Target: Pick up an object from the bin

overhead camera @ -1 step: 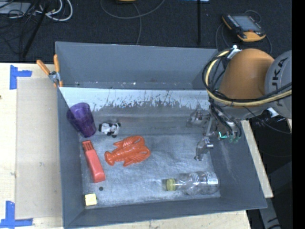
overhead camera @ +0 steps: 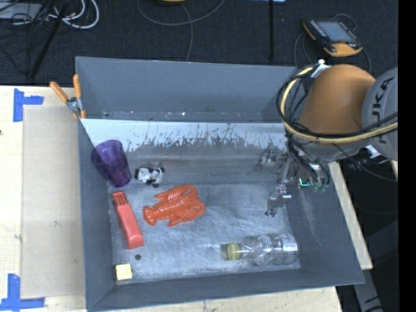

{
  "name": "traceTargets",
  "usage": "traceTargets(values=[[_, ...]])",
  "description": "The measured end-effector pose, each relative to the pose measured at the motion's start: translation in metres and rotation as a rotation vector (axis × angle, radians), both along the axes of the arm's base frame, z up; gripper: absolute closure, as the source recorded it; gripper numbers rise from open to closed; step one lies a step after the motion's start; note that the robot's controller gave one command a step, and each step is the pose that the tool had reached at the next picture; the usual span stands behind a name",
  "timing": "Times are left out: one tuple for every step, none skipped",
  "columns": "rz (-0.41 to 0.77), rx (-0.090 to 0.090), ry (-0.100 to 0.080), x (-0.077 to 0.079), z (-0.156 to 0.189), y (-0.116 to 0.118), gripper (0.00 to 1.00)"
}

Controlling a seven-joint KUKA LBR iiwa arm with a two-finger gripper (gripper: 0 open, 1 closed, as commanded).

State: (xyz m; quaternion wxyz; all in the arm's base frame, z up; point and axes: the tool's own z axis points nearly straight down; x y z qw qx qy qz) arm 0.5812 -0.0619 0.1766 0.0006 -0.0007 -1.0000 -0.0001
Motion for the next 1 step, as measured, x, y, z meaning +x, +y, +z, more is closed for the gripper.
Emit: traceTargets(values=[[0.095,-0.001,-0.007,-0.0272,-0.0115,0.0068,0.00]])
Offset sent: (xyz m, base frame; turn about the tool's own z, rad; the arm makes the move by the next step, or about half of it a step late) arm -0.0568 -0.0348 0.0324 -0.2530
